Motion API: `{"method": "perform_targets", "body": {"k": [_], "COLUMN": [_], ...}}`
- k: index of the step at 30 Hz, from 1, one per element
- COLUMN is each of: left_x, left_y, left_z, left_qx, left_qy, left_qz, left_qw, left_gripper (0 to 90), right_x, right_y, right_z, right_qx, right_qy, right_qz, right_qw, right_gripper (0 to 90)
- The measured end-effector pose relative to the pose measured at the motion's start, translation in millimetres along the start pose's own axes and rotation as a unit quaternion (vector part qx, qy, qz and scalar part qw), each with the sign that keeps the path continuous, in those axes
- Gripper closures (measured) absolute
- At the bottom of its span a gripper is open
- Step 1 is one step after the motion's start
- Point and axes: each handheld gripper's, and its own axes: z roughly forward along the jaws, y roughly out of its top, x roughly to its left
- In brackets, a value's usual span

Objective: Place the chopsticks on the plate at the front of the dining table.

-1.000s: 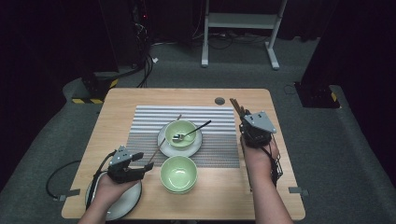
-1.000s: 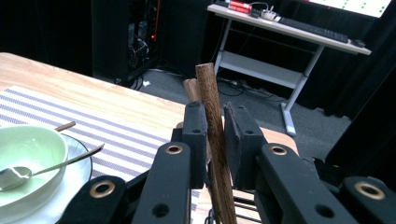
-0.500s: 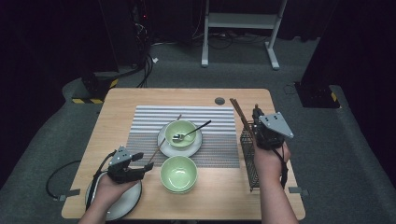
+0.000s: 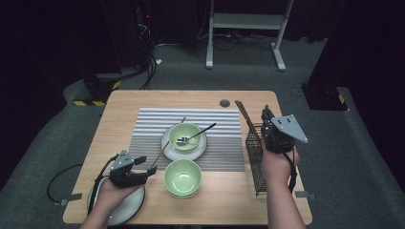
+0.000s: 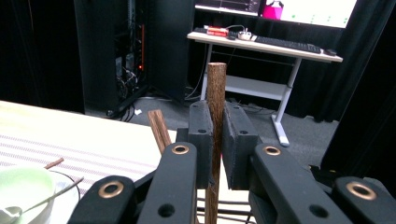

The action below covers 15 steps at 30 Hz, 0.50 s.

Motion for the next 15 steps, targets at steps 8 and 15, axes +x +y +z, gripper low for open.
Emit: {"method": "perform_targets", "body": {"k": [8, 15], "left_x": [1.4, 1.3], "left_y": [-1.1, -1.3], "left_z": [-0.6, -1.6], "left_qx": [0.002, 0.000], "left_qy": [0.001, 0.001], "left_qz": [-0.001, -0.001], "left_qw": [1.0000, 1.0000], "left_gripper": [34.3, 34.3], "right_x": [0.4, 2.6], "right_y": [6.5, 12.2], "right_z": [-4.6, -10.0], "right_qx": [-0.015, -0.028], "right_qy": [0.001, 0.003], "right_qz": [0.004, 0.006], "right_qw": [0.9999, 0.9996], "right_gripper": [83.0, 83.0]}}
